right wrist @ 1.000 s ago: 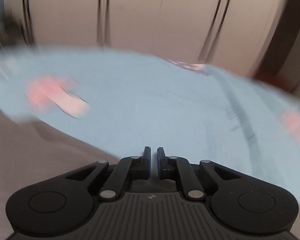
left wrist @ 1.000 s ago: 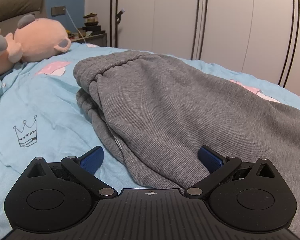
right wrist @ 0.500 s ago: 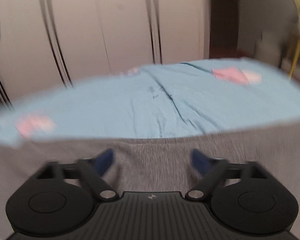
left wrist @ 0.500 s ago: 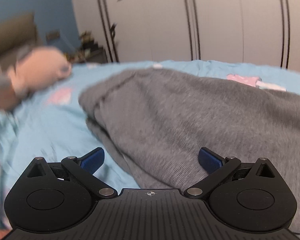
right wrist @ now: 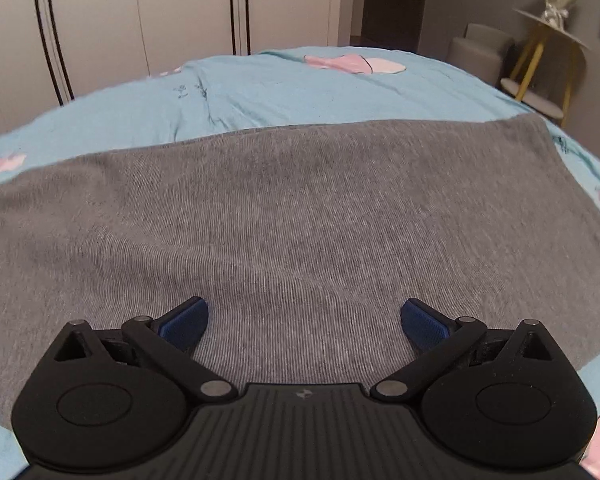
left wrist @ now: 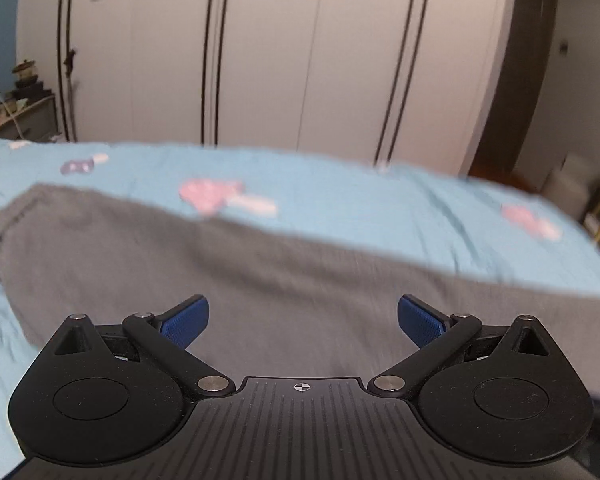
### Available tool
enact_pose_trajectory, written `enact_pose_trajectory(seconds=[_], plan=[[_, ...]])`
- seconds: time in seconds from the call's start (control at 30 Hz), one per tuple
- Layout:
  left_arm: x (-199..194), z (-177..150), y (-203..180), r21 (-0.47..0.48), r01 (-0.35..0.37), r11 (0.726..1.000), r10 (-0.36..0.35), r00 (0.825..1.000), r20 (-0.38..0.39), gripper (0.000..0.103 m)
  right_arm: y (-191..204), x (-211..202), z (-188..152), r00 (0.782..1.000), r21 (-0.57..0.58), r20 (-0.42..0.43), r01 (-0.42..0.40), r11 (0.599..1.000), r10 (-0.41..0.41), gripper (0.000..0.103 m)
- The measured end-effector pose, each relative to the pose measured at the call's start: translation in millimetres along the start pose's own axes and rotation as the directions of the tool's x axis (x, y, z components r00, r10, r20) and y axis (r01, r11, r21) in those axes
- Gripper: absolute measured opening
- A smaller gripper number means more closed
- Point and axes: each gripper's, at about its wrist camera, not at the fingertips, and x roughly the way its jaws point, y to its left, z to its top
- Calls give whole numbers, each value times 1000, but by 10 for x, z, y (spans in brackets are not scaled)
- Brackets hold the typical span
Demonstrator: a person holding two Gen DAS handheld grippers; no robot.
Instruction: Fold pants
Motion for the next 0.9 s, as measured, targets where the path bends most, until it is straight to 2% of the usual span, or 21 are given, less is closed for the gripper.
enact_pose_trajectory(seconds=[0.1, 0.17, 0.27, 0.37, 0.47, 0.53, 0.57, 0.63, 0.7, 0.73, 0.77, 0.83, 0.9], plan=[[216, -186, -191, 55, 3, 998, 3, 994, -107, 103, -89, -41, -33, 999, -44, -19, -36, 998, 36, 103], [316, -216, -247, 65, -18, 998, 27, 989, -143, 103, -145, -63, -77, 999, -72, -2, -44, 996, 44, 103], [445, -235, -235, 52, -50, 997, 58, 981, -183, 103, -210, -96, -137, 999, -90, 21, -40, 995, 42, 103], [590, -274, -176, 19, -95, 995, 97, 964, -248, 103, -264, -123, -117, 997, -124, 6, -75, 989, 76, 103], [661, -315, -92, -28, -109, 994, 96, 947, -305, 103, -477, -131, -94, 995, -157, 7, -93, 983, 96, 103], [654, -320, -67, -42, -107, 993, 90, 950, -300, 103, -744, -164, -96, 999, -145, 39, 10, 989, -5, 103], [649, -320, -68, -41, -106, 993, 90, 951, -297, 103, -946, -168, -89, 993, -105, 49, 114, 988, -109, 103], [651, -322, -73, -38, -106, 994, 90, 951, -297, 103, -1442, -228, -82, 971, 87, 31, 233, 969, -236, 103], [671, -316, -91, -34, -109, 993, 94, 949, -301, 103, -1939, -410, -141, 946, 330, 1, 306, 893, -325, 102], [679, -313, -94, -32, -110, 993, 96, 949, -301, 103, -2136, -519, -210, 937, 430, 0, 316, 846, -350, 101], [686, -308, -99, -30, -110, 993, 96, 949, -301, 103, -2321, -624, -309, 945, 526, 15, 270, 806, -327, 101], [707, -307, -111, -25, -108, 994, 96, 949, -301, 103, -2614, -743, -535, 979, 673, 88, 77, 736, -183, 100], [713, -308, -123, -20, -109, 994, 98, 948, -302, 103, -2805, -745, -742, 984, 759, 166, -90, 644, -58, 97]])
